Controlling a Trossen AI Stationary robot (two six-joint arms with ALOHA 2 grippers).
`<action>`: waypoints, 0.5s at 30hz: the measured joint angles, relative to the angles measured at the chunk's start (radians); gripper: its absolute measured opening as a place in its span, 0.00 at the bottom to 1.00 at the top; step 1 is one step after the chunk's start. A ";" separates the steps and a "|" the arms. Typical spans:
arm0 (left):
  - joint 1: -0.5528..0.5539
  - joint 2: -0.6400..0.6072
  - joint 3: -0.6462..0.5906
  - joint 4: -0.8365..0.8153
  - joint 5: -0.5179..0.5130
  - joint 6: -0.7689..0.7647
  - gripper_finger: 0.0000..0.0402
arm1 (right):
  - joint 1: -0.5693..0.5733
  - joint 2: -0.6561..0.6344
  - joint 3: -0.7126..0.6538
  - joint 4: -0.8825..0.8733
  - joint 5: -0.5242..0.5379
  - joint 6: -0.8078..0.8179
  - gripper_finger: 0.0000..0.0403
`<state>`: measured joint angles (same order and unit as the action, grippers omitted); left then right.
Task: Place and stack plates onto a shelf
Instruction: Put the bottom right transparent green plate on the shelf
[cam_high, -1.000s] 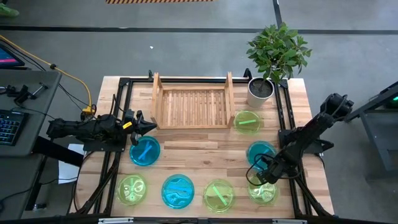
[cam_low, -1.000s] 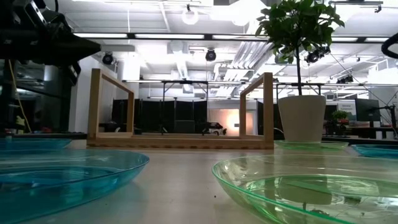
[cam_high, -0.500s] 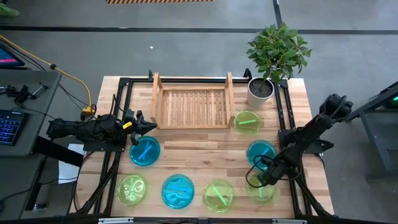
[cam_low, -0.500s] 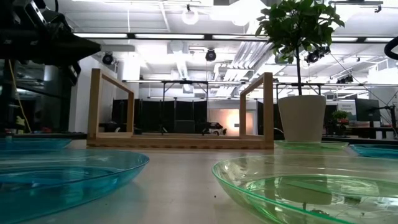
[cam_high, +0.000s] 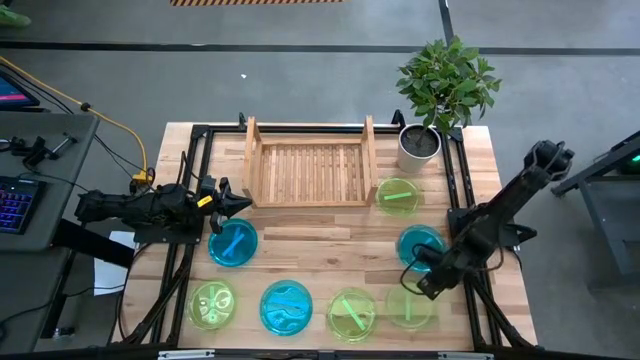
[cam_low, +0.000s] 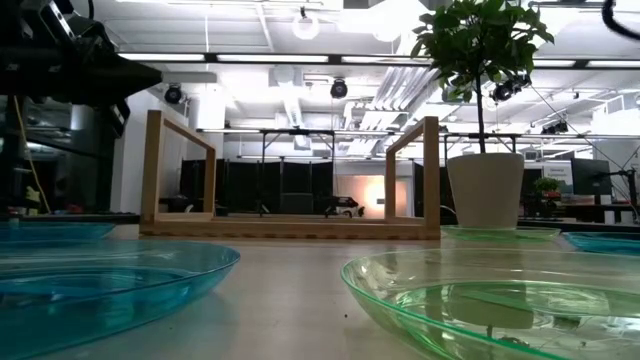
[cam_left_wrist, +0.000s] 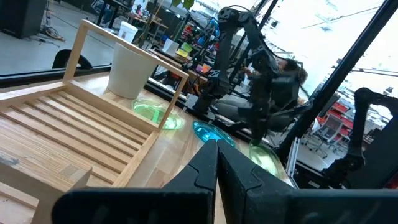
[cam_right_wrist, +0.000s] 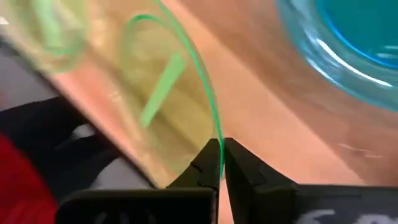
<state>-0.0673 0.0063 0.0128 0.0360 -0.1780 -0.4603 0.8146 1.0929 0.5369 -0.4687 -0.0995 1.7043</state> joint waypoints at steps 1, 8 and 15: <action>0.000 0.000 0.000 0.000 0.000 0.000 0.00 | 0.000 -0.020 0.000 0.014 0.009 -0.009 0.00; 0.000 0.000 0.000 0.000 0.000 0.000 0.00 | -0.007 -0.101 0.000 0.112 0.135 -0.051 0.00; 0.000 0.000 0.000 0.000 0.000 0.000 0.00 | -0.134 -0.051 0.001 0.338 0.296 -0.089 0.00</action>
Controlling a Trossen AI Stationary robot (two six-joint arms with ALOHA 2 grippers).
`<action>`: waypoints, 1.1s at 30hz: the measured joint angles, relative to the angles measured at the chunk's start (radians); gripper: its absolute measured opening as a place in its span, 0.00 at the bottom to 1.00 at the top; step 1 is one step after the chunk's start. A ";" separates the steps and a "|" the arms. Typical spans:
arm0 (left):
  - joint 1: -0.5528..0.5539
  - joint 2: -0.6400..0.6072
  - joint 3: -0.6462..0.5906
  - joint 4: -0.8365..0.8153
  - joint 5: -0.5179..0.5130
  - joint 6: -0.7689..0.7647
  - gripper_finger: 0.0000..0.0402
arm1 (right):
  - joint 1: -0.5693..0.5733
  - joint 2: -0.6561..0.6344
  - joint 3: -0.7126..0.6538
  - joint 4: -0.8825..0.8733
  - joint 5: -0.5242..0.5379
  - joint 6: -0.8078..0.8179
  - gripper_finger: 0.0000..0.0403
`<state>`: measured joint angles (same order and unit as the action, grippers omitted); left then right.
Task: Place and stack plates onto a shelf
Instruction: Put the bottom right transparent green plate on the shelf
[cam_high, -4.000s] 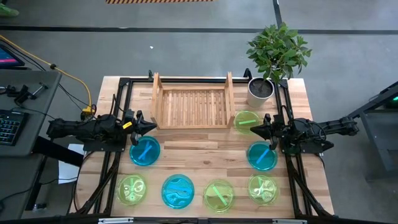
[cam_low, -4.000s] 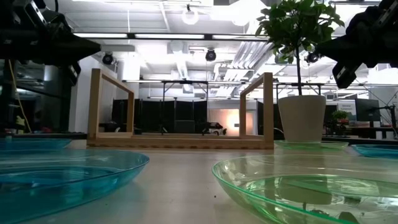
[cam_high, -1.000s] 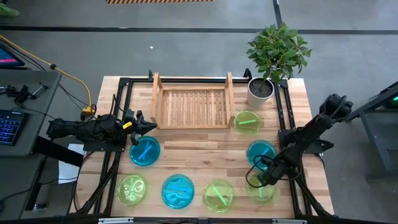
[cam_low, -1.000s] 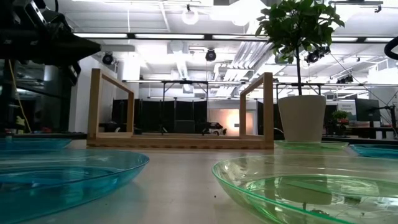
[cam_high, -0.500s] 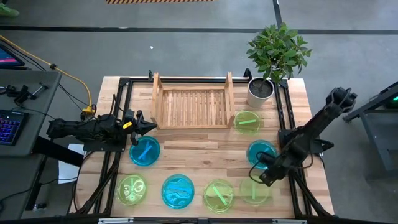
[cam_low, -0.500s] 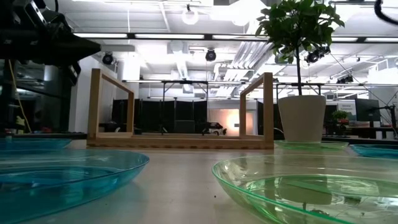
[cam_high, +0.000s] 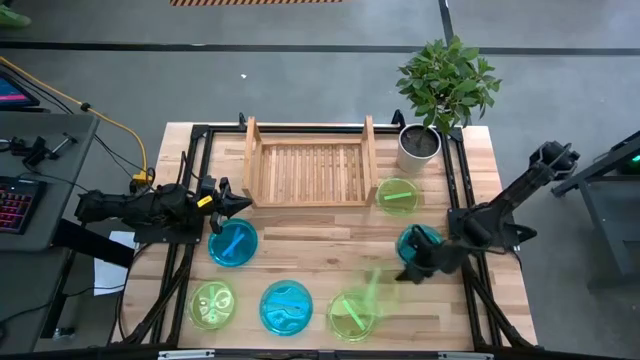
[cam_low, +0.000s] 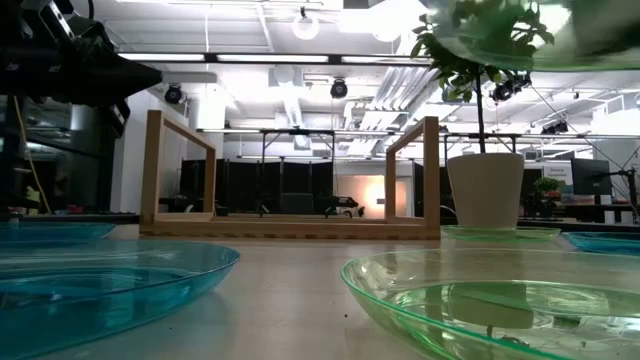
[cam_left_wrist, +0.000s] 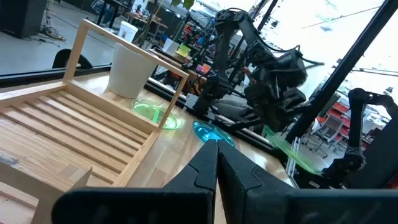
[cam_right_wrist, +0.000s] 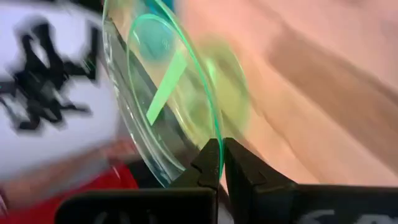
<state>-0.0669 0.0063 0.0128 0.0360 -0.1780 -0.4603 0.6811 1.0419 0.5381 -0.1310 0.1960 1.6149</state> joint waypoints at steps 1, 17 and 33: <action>0.000 0.000 0.000 0.000 0.000 0.000 0.00 | -0.030 0.015 0.000 0.046 0.018 -0.022 0.00; 0.000 0.000 0.000 0.000 0.000 0.000 0.00 | -0.588 0.315 0.520 -0.089 0.352 -0.473 0.00; 0.000 0.000 0.000 0.000 0.000 0.000 0.00 | -0.948 0.816 1.159 -0.789 0.124 -0.896 0.00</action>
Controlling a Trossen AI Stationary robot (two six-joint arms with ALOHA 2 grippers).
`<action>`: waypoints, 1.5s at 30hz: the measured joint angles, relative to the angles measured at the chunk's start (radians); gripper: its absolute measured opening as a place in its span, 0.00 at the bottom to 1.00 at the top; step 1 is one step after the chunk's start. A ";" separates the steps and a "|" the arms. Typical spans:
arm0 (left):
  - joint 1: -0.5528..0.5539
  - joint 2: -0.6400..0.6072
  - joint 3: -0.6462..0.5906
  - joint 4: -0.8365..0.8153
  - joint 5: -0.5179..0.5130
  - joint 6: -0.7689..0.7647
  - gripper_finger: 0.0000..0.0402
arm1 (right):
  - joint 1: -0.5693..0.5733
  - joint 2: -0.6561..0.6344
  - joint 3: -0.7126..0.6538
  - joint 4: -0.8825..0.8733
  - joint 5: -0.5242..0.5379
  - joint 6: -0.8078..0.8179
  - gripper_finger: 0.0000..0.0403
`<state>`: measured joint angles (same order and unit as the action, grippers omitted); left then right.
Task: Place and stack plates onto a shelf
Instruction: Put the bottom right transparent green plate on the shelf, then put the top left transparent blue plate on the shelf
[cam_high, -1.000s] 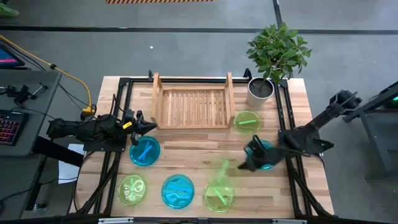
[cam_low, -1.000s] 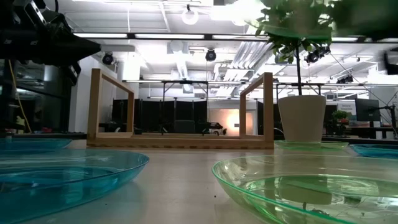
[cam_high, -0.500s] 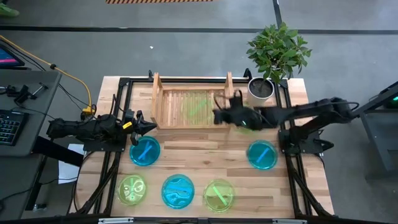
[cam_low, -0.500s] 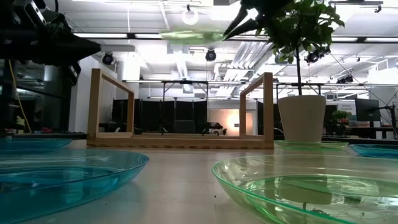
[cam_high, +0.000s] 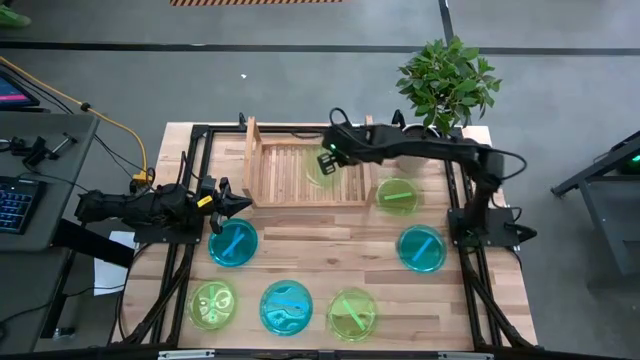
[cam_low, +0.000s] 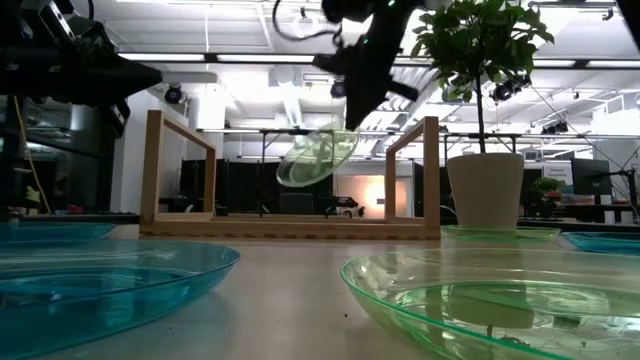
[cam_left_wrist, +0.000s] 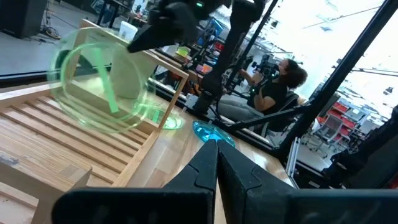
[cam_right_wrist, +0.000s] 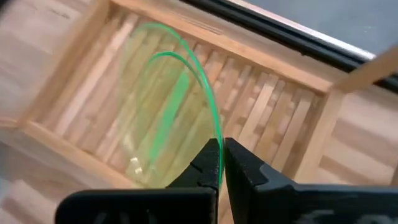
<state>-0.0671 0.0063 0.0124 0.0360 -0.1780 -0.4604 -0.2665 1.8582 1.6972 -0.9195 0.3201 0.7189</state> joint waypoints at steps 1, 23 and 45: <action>0.000 0.000 0.000 0.000 0.000 0.000 0.00 | -0.012 0.028 0.033 -0.031 -0.008 -0.023 0.00; 0.000 0.000 0.000 0.000 0.000 0.000 0.00 | -0.061 0.255 0.236 -0.334 0.054 -0.146 0.00; 0.000 0.000 0.000 0.001 0.000 0.000 0.00 | 0.069 0.147 0.302 -0.329 -0.071 -0.276 0.32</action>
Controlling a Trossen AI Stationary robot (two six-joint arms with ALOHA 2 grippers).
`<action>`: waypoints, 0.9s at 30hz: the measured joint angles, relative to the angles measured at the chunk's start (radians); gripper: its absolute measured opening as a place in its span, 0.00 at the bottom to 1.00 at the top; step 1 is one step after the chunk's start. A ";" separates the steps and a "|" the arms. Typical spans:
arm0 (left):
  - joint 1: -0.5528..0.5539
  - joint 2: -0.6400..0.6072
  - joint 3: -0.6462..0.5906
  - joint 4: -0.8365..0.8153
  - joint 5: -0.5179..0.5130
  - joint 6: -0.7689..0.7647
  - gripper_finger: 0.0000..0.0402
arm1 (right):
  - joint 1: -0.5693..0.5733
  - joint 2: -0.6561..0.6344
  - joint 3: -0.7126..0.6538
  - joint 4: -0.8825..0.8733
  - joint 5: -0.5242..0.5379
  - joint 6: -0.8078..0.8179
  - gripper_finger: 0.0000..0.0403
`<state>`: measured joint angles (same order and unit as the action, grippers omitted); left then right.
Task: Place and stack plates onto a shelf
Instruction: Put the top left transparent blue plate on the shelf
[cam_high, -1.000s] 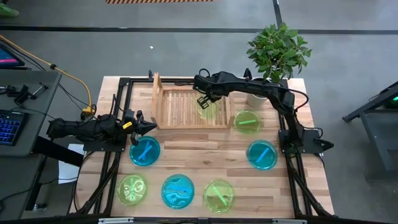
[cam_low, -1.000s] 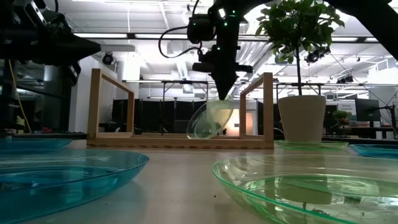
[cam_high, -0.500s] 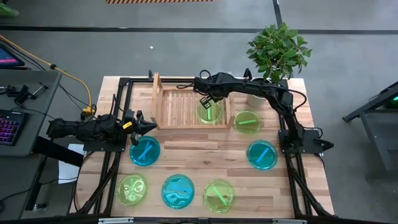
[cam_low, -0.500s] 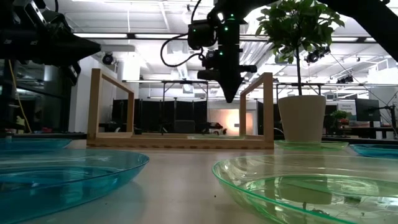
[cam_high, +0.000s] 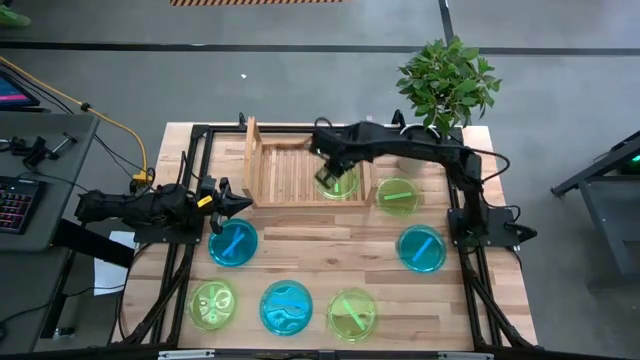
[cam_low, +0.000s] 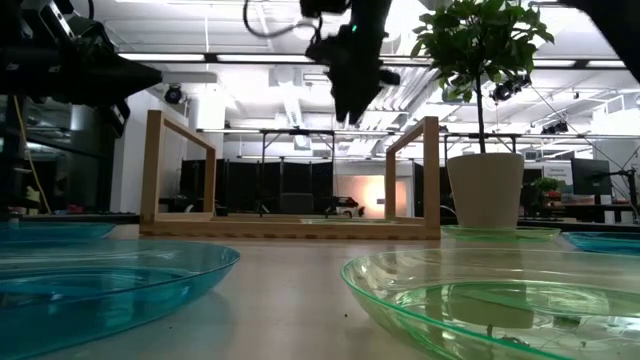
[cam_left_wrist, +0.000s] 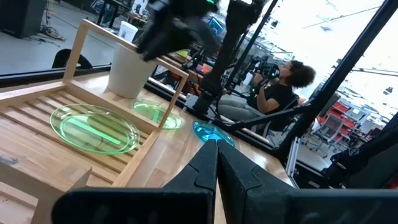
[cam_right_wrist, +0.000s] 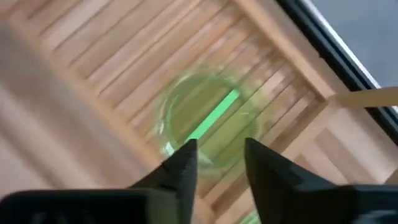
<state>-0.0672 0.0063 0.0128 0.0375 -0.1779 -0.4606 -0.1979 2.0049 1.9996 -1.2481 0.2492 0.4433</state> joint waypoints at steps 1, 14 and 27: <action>0.000 0.000 0.000 0.002 0.000 0.000 0.00 | 0.024 -0.019 -0.027 0.002 -0.001 -0.016 0.36; 0.000 0.000 0.000 0.002 0.000 0.000 0.00 | 0.277 -0.624 -0.796 0.468 -0.088 0.261 0.56; 0.000 0.000 0.000 0.178 -0.015 -0.165 0.00 | 0.423 -1.076 -1.327 1.288 -0.041 0.311 0.56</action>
<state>-0.0669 0.0063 0.0128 0.2154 -0.1932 -0.6255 0.2252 0.9286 0.6730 0.0400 0.2081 0.7542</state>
